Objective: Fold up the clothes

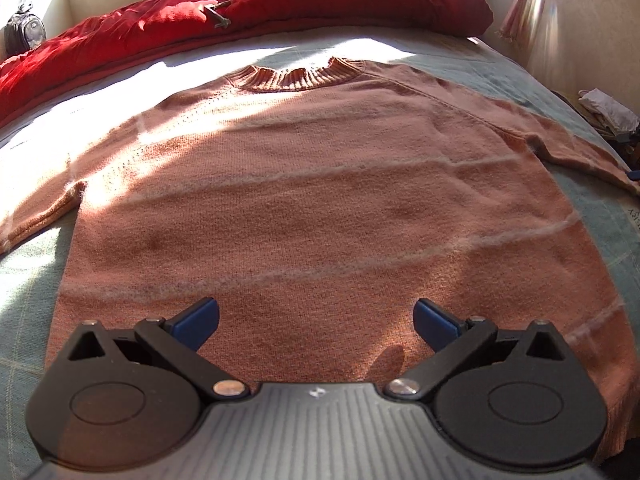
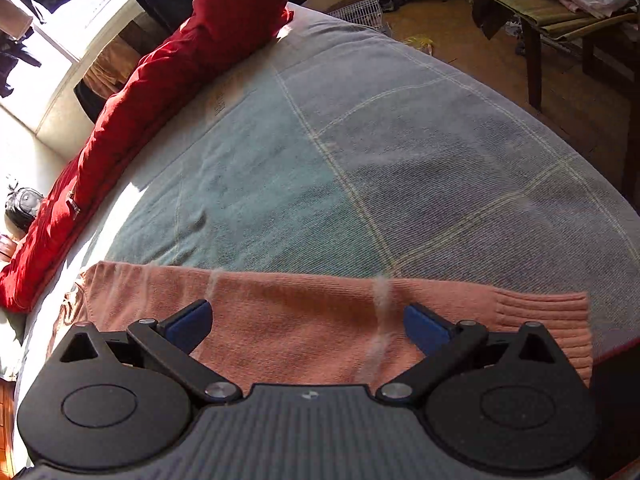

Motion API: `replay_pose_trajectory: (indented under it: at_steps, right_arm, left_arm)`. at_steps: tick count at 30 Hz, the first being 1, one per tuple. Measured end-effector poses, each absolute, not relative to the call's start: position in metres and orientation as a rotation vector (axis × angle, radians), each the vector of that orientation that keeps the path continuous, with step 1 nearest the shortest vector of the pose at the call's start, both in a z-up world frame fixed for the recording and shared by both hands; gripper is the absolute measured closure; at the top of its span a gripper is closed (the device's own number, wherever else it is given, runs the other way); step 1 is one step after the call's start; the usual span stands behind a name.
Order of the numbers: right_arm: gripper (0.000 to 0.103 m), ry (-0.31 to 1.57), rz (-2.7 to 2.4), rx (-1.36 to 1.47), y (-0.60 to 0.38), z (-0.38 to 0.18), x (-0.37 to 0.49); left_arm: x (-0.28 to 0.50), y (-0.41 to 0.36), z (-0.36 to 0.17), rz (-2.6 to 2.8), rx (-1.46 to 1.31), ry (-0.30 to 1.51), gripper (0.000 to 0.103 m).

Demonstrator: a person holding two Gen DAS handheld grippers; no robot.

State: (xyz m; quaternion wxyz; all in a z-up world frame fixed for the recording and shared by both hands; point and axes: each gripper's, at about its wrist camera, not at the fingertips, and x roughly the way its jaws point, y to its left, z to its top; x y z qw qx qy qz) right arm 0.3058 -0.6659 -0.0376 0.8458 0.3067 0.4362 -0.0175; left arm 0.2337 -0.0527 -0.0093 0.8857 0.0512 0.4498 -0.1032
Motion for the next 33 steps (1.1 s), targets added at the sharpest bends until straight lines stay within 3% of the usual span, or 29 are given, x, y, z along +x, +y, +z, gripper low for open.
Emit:
replay_pose_trajectory:
  at_steps: [6,11,16,21,25,33]
  right_arm:
    - [0.000,0.897,-0.152,0.710,-0.702,-0.037,0.290]
    - [0.000,0.895,-0.077,0.625,-0.666,-0.023,0.293]
    - [0.000,1.007,-0.169,0.526,-0.657,-0.035,0.297]
    - [0.000,0.891,-0.106,0.555,-0.633,-0.010,0.294]
    - [0.000,0.911,0.064,0.515,-0.577,-0.008,0.310]
    - [0.000,1.000,-0.020,0.162,-0.514,-0.037,0.300]
  left_arm:
    - [0.237,-0.058,-0.006,-0.216,0.121,0.931,0.001]
    - [0.238,-0.064,-0.004,-0.248,0.128,0.917,0.001]
    - [0.235,-0.061,-0.005,-0.252,0.122,0.923,0.001]
    - [0.237,-0.053,-0.005,-0.241,0.092,0.916,0.001]
    - [0.239,-0.057,-0.006,-0.274,0.094,0.913,0.001]
    - [0.237,-0.040,-0.013,-0.251,0.081,0.924,0.001]
